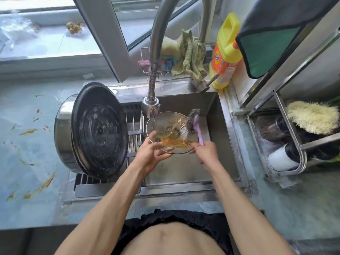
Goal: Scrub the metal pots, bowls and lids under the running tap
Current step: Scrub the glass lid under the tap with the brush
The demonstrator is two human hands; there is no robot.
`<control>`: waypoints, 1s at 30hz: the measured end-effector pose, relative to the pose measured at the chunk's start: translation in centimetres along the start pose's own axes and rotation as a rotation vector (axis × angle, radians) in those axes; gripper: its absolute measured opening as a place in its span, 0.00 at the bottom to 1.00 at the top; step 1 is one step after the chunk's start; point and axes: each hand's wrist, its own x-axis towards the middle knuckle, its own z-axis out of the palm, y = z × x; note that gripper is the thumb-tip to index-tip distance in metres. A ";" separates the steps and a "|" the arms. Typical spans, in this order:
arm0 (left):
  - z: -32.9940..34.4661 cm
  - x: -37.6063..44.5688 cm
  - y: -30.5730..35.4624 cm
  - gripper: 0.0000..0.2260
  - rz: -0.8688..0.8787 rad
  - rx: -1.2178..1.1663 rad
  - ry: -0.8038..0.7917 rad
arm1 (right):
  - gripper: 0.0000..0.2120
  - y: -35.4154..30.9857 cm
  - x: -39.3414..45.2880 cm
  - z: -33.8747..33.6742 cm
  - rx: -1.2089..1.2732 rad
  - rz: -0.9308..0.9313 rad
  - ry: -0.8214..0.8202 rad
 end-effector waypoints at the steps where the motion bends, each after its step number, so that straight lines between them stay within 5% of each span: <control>1: -0.2 0.0 -0.2 0.29 0.007 0.022 0.001 | 0.11 -0.2 -0.3 -0.7 -0.183 -0.096 0.040; 5: -0.4 -0.1 0.3 0.29 0.018 0.100 -0.002 | 0.12 -2.4 -2.4 -1.7 -0.542 -0.459 -0.006; 9: 0.1 -0.6 0.5 0.25 0.029 0.199 -0.046 | 0.15 -4.6 -3.5 0.3 -0.750 -0.620 -0.135; 13: -0.5 -1.6 1.0 0.25 0.052 0.264 -0.049 | 0.24 -6.0 -1.5 -1.2 -0.933 -0.535 -0.047; 18: -1.0 -1.3 2.4 0.21 0.069 0.337 0.000 | 0.23 -5.5 -4.3 1.7 -0.840 -0.665 -0.242; 21: -1.3 -1.7 2.6 0.23 0.056 0.336 -0.031 | 0.30 -5.6 -1.4 0.2 -0.871 -0.532 -0.136; 26: -1.8 -1.2 3.1 0.24 0.079 0.344 0.020 | 0.29 -4.6 -4.5 1.4 -0.850 -0.620 -0.273; 30: -2.6 -1.9 3.1 0.26 0.125 0.312 0.008 | 0.24 -4.8 -1.6 -0.6 -0.846 -0.531 -0.129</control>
